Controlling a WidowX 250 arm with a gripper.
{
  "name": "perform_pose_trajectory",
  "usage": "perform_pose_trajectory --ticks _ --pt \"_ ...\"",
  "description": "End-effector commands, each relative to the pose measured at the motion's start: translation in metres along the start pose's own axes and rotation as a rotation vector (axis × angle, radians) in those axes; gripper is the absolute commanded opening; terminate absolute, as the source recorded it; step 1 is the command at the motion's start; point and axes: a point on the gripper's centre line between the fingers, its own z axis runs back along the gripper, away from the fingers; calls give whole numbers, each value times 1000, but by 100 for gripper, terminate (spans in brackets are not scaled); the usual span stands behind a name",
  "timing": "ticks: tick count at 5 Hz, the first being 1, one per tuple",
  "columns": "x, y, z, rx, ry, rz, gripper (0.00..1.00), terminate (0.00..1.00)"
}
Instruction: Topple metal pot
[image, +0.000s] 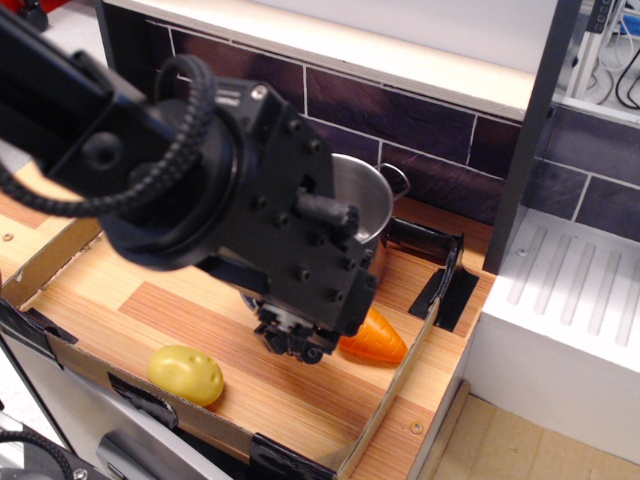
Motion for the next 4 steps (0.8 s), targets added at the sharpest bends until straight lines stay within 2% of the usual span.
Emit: perform_pose_trajectory --ticks 1,2,3,4 --pt "9 10 -7 54 -43 60 100 0" --pt "15 16 -8 83 -60 101 100 0" --pt "14 20 -9 84 -49 115 0 0" --pt "12 26 -7 83 -29 136 0 0"
